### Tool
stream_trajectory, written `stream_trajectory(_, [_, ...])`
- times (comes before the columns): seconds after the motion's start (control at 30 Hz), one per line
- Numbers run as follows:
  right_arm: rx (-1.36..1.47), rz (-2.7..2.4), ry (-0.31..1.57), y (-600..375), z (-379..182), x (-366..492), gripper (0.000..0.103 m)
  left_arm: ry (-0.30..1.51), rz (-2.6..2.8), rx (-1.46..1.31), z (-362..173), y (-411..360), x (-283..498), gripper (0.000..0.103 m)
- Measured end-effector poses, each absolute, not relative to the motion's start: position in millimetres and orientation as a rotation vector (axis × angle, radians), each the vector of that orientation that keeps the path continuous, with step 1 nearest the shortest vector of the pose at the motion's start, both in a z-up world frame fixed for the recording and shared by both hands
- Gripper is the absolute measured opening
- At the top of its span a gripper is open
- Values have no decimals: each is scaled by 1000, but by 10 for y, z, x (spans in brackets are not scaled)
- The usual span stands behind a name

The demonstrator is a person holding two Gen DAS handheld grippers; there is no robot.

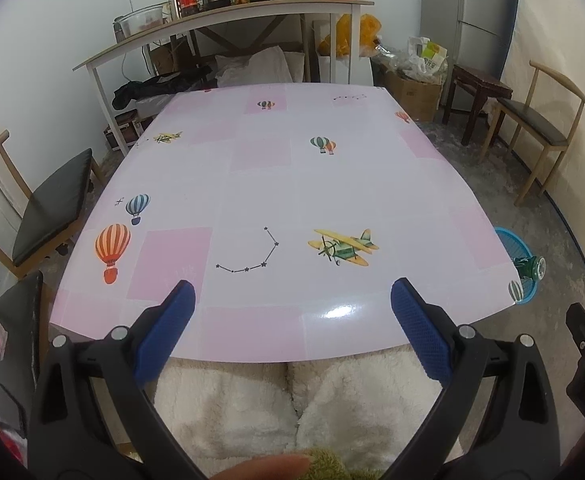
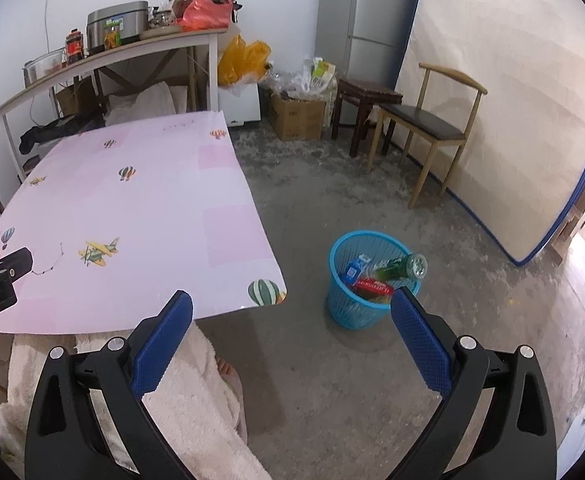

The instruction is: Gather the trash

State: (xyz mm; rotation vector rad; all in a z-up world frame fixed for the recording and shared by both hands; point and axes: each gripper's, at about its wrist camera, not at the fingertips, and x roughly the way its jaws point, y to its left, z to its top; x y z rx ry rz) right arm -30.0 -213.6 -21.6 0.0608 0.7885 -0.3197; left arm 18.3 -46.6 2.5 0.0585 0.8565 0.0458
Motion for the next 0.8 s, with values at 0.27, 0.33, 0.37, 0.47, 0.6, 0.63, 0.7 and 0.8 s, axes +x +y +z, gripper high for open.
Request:
stream_trajectory(0.27, [67,-313,794,-2125,-231,-286,96,864,51,81,14,-494,193,94])
stream_trajectory(0.33, [67,-316,796,-2127,-231,-286,96,862,49,87,16,-503,186,94])
stream_trajectory(0.37, [67,-318,796,-2133,-230,-287,96,861,50,88,18,-504,187,94])
stream_trajectory(0.47, [73,-324,794,-2156,-220,-298,96,863,49,87,19,-506,186,94])
stream_trajectory(0.6, [86,-326,793,-2181,-210,-300,96,862,48,89,18,-504,188,94])
stream_trajectory(0.63, [90,-325,794,-2190,-211,-302,96,862,49,89,18,-506,186,94])
stream_trajectory(0.7, [95,-324,796,-2196,-208,-301,96,862,50,90,27,-507,183,94])
stream_trajectory(0.8, [98,-324,797,-2201,-206,-304,96,863,51,88,25,-508,184,94])
